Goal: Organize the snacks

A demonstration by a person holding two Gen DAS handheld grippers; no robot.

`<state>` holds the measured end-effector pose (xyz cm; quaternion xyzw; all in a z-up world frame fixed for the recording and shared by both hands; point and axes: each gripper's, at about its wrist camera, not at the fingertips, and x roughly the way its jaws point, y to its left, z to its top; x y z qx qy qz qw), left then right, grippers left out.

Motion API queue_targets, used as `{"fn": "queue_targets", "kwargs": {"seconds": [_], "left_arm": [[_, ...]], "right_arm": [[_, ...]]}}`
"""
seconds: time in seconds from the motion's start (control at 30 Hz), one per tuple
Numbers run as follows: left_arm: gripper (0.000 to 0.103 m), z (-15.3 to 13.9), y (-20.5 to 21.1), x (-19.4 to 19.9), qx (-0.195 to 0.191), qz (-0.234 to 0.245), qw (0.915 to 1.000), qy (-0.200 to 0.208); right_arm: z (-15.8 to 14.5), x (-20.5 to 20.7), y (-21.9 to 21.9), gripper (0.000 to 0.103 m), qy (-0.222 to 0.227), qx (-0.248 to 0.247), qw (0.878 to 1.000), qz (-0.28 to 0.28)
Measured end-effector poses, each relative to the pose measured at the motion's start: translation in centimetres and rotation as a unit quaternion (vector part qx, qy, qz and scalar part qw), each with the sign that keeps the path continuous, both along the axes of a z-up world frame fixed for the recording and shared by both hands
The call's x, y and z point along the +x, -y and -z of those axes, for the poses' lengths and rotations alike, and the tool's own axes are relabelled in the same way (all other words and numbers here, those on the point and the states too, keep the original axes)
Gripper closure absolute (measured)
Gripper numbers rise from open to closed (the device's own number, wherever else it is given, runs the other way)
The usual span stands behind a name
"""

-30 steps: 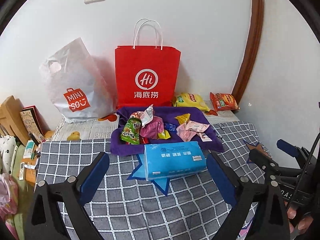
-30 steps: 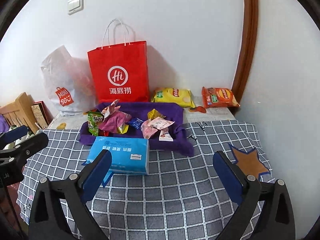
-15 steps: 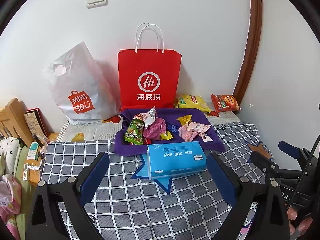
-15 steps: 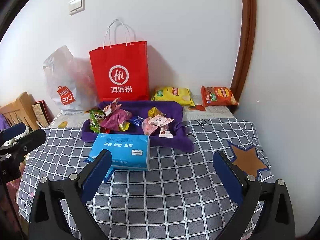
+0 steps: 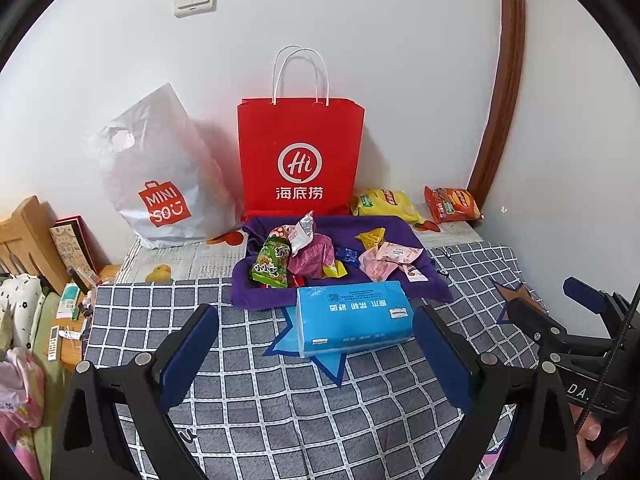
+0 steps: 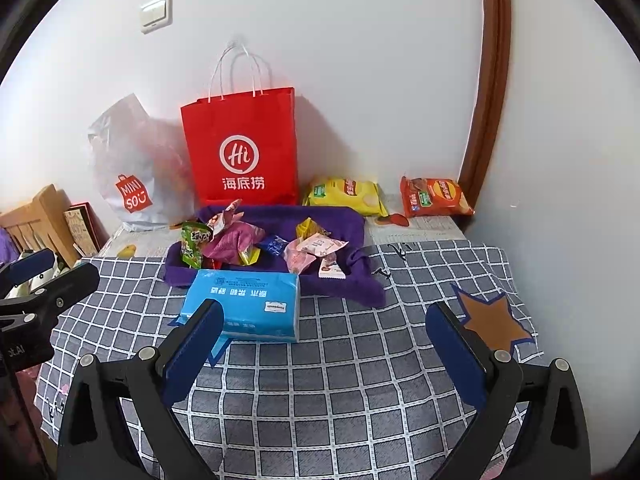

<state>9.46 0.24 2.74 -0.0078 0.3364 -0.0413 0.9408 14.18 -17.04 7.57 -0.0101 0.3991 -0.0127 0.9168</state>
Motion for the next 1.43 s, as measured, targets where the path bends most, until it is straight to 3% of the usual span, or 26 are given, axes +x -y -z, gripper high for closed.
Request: {"fn": "queue_targets", "kwargs": {"seconds": [1.43], "left_arm": [[0.005, -0.04, -0.07, 0.04, 0.004, -0.001, 1.0000, 0.002]], "right_arm": [[-0.54, -0.31, 0.00, 0.003, 0.007, 0.003, 1.000, -0.001]]}}
